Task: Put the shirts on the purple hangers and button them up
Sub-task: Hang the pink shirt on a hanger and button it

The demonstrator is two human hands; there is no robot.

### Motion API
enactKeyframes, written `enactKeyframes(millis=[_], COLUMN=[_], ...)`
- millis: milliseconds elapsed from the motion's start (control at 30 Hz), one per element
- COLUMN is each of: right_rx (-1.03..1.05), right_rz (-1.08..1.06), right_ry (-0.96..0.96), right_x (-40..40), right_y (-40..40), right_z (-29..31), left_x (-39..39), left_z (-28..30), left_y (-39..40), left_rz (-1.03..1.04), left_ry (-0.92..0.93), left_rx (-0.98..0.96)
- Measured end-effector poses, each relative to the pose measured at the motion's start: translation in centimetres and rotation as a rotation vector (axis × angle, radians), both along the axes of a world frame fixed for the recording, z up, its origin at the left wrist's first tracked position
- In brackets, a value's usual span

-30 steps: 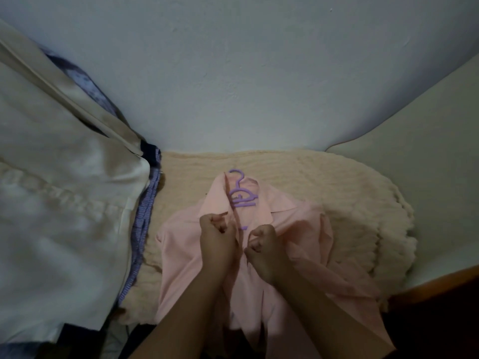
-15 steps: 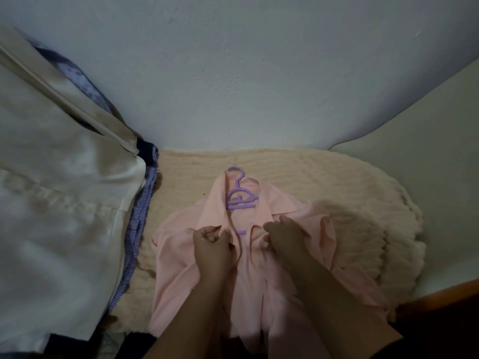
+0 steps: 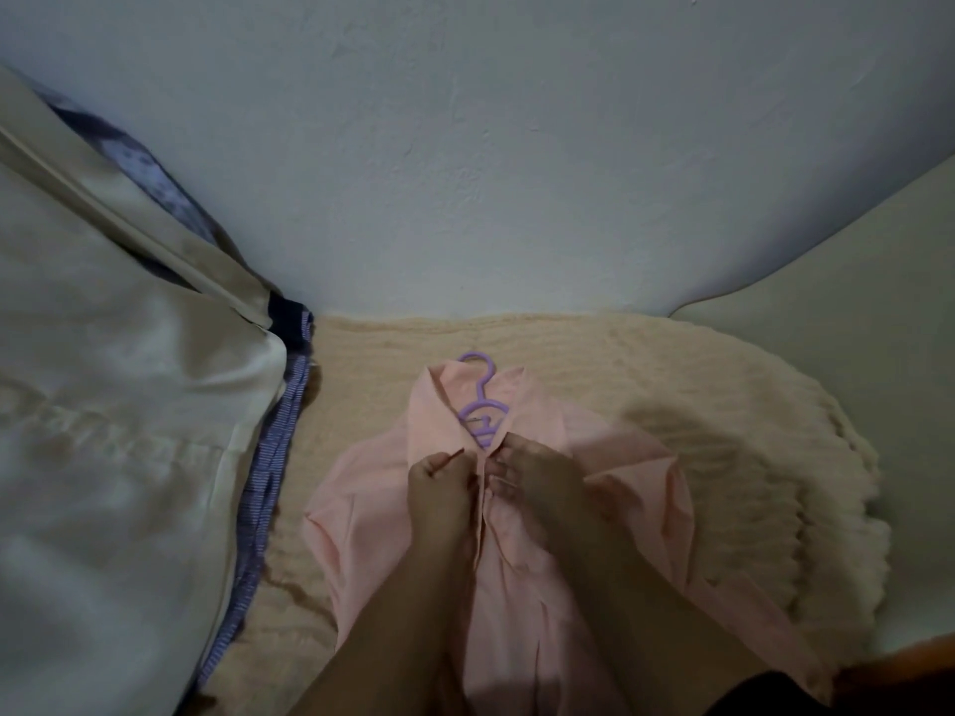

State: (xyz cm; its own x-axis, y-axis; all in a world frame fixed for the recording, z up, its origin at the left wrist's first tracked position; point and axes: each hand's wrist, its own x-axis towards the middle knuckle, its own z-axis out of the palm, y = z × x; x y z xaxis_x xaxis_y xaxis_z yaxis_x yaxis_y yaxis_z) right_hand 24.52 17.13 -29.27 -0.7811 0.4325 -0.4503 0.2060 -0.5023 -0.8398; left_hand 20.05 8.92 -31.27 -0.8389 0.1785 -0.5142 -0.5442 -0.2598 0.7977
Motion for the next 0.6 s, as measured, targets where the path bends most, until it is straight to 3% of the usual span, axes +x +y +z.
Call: enactKeyframes(millis=[267,467,600], right_rx=[0.087,0.845,1.011], right_rz=[-0.269,-0.195,-0.069], right_ry=[0.003,-0.165,-0.171], right_x=[0.2,-0.4,-0.5], right_y=[-0.9,-0.7,-0.9], right_z=[-0.1,1.2,1.5], left_x=[0.5,0.6,0.9], left_z=[-1.2,-0.1,-0.4], left_y=[-0.5,-0.7,-0.8], left_rz=[0.019,0.042,0.03], left_ry=[0.019,0.03,0.073], left_rx=[-0.009,0.097,0.058])
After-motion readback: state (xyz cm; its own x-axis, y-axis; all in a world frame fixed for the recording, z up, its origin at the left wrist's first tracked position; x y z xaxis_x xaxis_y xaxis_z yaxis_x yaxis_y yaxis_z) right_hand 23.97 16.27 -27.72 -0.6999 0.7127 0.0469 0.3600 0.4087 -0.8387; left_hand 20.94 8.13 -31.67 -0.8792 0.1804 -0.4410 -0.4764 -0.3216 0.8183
